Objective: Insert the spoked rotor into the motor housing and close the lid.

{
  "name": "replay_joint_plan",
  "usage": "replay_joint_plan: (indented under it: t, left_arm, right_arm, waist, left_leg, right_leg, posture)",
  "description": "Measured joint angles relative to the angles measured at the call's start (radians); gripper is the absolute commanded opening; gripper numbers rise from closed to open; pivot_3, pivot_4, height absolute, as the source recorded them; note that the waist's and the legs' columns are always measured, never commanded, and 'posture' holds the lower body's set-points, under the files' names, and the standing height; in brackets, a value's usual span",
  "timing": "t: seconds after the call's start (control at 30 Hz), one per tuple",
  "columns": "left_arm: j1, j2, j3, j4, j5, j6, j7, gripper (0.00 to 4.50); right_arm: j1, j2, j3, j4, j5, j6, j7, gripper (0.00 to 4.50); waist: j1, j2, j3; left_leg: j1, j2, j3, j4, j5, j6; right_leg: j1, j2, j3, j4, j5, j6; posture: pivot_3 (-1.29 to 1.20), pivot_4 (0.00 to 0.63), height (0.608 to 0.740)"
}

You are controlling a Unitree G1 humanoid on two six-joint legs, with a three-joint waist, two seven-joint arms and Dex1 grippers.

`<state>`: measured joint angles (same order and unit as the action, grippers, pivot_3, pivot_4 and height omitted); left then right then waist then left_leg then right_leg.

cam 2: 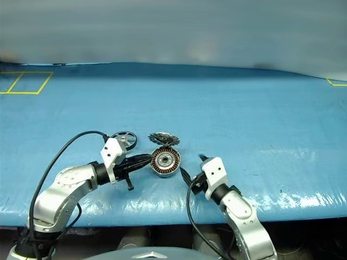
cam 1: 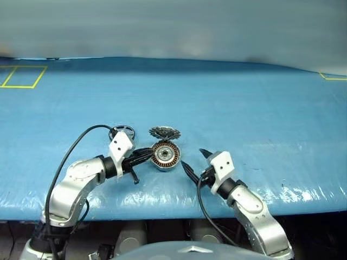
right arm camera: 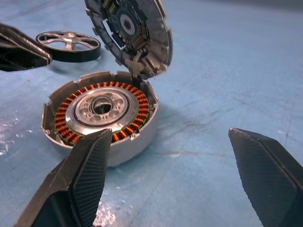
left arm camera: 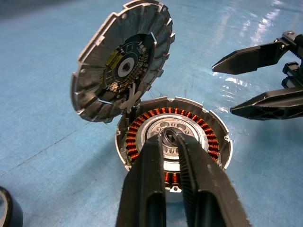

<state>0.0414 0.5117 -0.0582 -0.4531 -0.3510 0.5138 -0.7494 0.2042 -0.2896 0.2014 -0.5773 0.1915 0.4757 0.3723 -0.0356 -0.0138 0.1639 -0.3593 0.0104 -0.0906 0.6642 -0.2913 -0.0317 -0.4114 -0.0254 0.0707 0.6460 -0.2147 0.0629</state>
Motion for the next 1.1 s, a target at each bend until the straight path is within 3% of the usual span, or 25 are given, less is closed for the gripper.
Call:
replay_joint_plan:
  t: [0.07, 0.27, 0.5, 1.1]
  left_arm:
    - [0.044, -0.012, 0.007, -0.001, -0.001, -0.081, -0.003, 0.02]
    - [0.143, 0.005, 0.009, 0.000, 0.021, -0.206, -0.034, 0.00]
    - [0.205, -0.043, 0.025, 0.037, 0.040, -0.330, 0.018, 0.00]
    - [0.259, -0.043, 0.037, 0.074, 0.066, -0.394, 0.043, 0.00]
  right_arm:
    - [-0.054, -0.011, -0.004, -0.049, 0.041, 0.144, -0.006, 4.17]
    - [-0.188, -0.063, 0.030, -0.108, 0.070, 0.439, -0.029, 2.25]
    - [-0.301, -0.006, 0.115, -0.111, 0.069, 0.587, -0.085, 0.02]
    - [-0.389, 0.141, 0.171, 0.041, 0.021, 0.614, -0.197, 0.02]
  waist:
    - [0.000, 0.000, 0.000]
    - [-0.001, 0.000, 0.000]
    - [-0.002, 0.000, 0.000]
    - [-0.007, 0.000, 0.000]
  left_leg:
    - [0.000, 0.000, 0.000, 0.000, 0.000, 0.000]
    - [0.000, 0.000, 0.000, 0.000, 0.000, 0.000]
    - [0.000, 0.000, 0.001, -0.001, 0.000, 0.000]
    - [-0.001, 0.000, 0.000, -0.003, 0.000, 0.000]
  right_leg:
    - [0.000, 0.000, 0.000, 0.000, 0.000, 0.000]
    - [0.000, 0.000, 0.000, 0.000, -0.004, -0.003]
    - [-0.001, 0.000, 0.000, -0.001, -0.004, -0.002]
    - [-0.002, 0.000, -0.001, -0.001, -0.004, -0.001]
  posture:
    - [0.00, 0.150, 0.740]
    - [0.00, 0.150, 0.740]
    - [0.00, 0.150, 0.740]
    - [0.00, 0.150, 0.740]
